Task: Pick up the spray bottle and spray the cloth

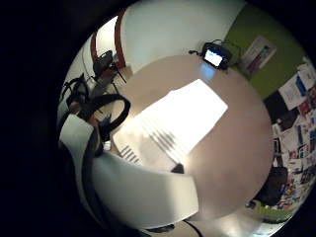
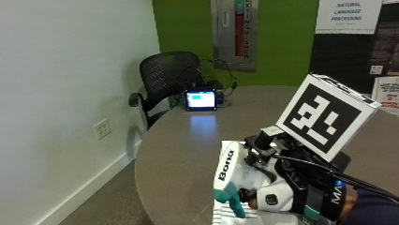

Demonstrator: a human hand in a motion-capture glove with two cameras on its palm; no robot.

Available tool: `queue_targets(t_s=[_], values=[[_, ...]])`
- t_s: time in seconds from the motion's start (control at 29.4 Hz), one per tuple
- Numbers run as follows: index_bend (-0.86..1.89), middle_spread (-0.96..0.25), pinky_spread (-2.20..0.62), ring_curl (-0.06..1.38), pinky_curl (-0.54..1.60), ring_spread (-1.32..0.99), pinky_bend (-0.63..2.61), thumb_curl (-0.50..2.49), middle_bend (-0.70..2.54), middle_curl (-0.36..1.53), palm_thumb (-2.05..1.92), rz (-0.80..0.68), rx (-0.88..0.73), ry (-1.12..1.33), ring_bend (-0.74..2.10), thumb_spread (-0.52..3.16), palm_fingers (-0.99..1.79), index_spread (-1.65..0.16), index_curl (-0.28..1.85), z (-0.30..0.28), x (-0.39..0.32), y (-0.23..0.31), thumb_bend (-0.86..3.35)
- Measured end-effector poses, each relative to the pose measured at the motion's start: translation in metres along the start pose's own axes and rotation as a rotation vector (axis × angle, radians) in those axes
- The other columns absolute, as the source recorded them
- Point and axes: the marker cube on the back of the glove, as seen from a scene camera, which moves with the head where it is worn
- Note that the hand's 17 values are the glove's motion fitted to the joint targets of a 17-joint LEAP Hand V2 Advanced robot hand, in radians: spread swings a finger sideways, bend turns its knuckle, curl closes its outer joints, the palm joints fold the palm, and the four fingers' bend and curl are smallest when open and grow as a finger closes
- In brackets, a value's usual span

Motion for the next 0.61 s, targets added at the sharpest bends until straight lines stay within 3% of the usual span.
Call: queue_targets(t_s=[0.31,0.61], values=[[0.19,-0.18,-0.32,0.45,0.41,-0.24,0.41,0.75,0.64,0.51,1.0,0.003,-0.055,-0.412,0.65,0.34,1.35,-0.29,0.6,0.011,-0.02,-0.018,-0.03],[0.18,-0.17,-0.32,0.45,0.41,-0.23,0.42,0.75,0.62,0.51,0.99,-0.101,-0.083,-0.513,0.64,0.35,1.34,-0.3,0.6,0.028,-0.059,-0.066,-0.04]])
